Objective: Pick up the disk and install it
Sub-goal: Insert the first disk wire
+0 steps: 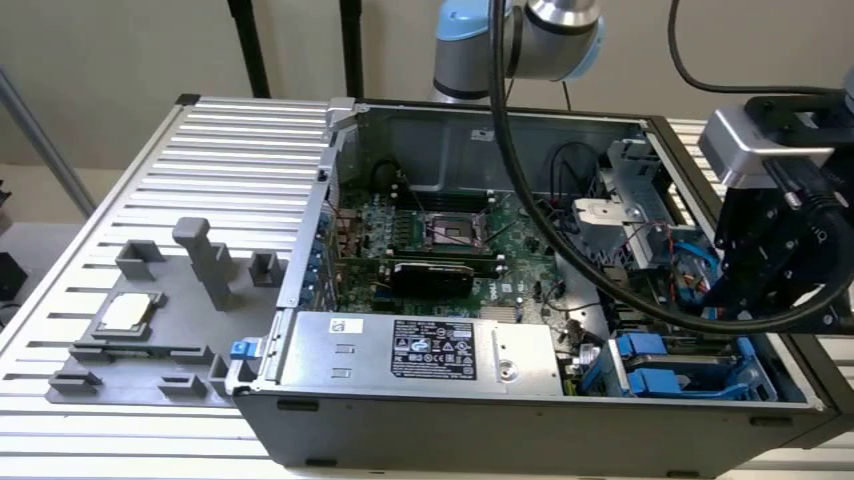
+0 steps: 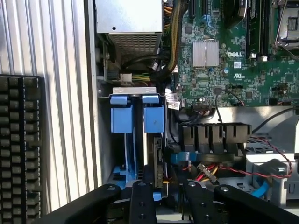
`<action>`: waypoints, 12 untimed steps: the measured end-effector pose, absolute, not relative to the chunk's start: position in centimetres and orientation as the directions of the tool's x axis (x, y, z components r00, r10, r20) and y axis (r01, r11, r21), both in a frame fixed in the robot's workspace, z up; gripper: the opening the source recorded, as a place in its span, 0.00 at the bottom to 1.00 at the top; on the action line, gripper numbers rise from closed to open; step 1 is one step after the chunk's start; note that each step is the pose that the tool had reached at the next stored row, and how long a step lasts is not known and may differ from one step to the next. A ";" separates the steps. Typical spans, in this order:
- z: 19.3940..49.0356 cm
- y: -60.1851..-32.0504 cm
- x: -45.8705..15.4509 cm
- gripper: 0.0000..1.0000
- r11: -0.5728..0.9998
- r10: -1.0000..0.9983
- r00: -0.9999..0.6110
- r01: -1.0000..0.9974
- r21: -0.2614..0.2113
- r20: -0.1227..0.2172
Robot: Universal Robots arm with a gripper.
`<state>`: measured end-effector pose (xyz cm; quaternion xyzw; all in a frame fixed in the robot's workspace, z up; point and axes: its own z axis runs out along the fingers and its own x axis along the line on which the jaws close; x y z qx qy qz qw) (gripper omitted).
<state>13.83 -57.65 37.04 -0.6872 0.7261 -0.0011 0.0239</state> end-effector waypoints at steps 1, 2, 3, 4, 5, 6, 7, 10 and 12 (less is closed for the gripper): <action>37.0 -57.7 13.8 1.00 0.056 -0.998 -0.054 -0.998 -0.035 -0.034; 37.0 -57.6 13.8 1.00 0.056 -0.998 -0.054 -0.998 -0.035 -0.034; 37.0 -57.7 13.8 1.00 0.056 -0.998 -0.054 -0.998 -0.035 -0.034; 37.0 -57.6 13.8 1.00 0.055 -0.998 -0.054 -0.998 -0.035 -0.033; 37.1 -57.6 13.8 1.00 0.055 -0.998 -0.054 -0.998 -0.035 -0.033; 37.1 -57.6 13.8 1.00 0.056 -0.998 -0.054 -0.998 -0.035 -0.033; 37.1 -57.6 13.8 1.00 0.055 -0.998 -0.054 -0.998 -0.035 -0.033; 37.1 -57.6 13.8 1.00 0.055 -0.998 -0.054 -0.998 -0.035 -0.033; 37.1 -57.6 13.8 1.00 0.056 -0.998 -0.054 -0.998 -0.035 -0.033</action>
